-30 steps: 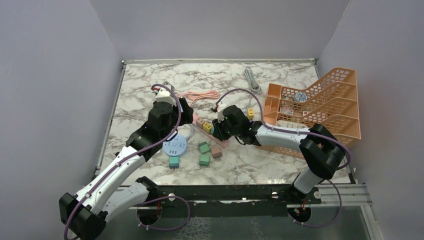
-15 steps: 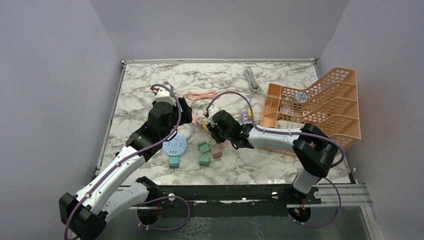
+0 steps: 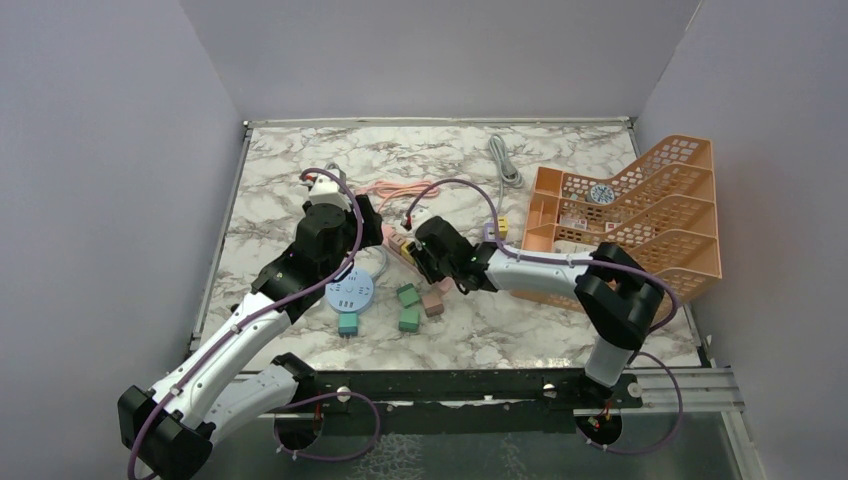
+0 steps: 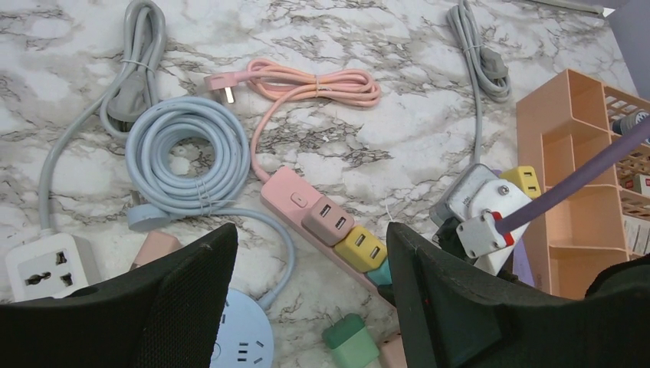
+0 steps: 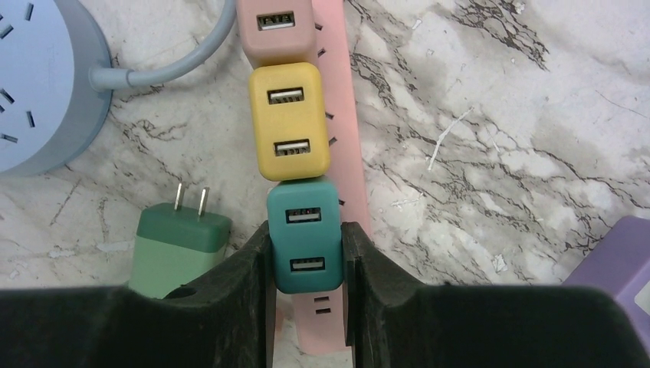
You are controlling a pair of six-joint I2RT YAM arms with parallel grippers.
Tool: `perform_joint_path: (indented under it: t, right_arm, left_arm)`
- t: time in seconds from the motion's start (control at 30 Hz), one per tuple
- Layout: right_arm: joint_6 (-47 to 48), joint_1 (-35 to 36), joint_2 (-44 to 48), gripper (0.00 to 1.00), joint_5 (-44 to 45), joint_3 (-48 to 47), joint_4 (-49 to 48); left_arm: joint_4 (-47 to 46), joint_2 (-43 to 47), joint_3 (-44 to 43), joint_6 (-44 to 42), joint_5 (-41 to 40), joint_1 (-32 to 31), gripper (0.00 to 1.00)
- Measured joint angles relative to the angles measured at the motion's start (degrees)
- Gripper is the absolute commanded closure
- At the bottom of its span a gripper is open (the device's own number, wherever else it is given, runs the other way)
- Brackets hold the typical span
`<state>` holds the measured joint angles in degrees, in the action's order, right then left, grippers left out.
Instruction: Insert the plug
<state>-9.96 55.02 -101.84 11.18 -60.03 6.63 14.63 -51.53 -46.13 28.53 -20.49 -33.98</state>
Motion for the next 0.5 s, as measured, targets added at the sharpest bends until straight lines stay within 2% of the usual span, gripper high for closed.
perform_joint_path:
  t: [0.3,0.5]
  right_arm:
    - [-0.9,-0.3,-3.5,0.99,-1.2,-6.3,6.3]
    - [-2.5,-0.3,-2.9,0.99,1.7,-8.2,9.2]
  left_arm:
    - [0.1,0.2,0.0,-1.0,-0.6,0.0,0.26]
    - [0.4,0.3,-0.3,-1.6,-0.8,0.0,0.26]
